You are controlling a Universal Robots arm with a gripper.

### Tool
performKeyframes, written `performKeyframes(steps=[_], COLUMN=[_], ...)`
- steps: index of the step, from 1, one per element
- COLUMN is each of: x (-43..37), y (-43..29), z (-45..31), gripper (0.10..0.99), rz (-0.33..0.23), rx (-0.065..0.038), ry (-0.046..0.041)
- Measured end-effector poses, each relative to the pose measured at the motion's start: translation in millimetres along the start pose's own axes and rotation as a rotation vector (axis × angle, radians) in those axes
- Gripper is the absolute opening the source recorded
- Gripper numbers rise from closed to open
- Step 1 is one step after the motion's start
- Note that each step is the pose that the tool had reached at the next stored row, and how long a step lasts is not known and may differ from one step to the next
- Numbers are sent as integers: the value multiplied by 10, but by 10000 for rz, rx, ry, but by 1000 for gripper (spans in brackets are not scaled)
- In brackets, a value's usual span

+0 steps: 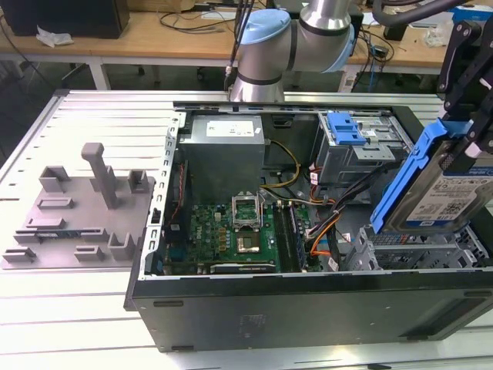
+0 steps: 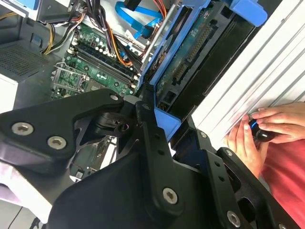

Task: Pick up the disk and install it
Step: 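Insert the disk into the insertion slot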

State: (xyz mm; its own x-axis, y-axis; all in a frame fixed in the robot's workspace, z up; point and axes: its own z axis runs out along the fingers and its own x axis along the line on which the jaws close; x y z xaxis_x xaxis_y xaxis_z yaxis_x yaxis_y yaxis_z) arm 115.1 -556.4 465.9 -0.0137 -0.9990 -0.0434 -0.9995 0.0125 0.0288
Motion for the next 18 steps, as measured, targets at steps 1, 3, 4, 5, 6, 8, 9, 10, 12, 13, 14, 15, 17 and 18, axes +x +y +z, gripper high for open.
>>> performKeyframes(steps=[1, 3, 4, 5, 6, 8, 9, 10, 12, 13, 14, 15, 17, 18], x=[1, 2, 2, 3, 4, 6, 10, 13, 18, 19, 21, 22, 25, 26], y=[-1, -1, -2, -2, -2, -2, -3, -3, -4, -4, -4, -4, -5, -5], z=[8, 16, 21, 26, 35, 45, 59, 72, 98, 104, 112, 120, 133, 139], gripper=[369, 369, 369, 369, 369, 369, 369, 369, 369, 369, 369, 369, 369, 369], rz=[-1, -1, -2, -2, -1, -1, -2, -2, -3, -3, -3, -3, -2, -3], rx=[0, 0, 1, 0, 0, 1, 1, 1, 1, 0, 1, 1, 1, 1], ry=[0, 0, 1, 0, 0, -1, 0, 0, 0, 0, 0, 0, 1, 0])
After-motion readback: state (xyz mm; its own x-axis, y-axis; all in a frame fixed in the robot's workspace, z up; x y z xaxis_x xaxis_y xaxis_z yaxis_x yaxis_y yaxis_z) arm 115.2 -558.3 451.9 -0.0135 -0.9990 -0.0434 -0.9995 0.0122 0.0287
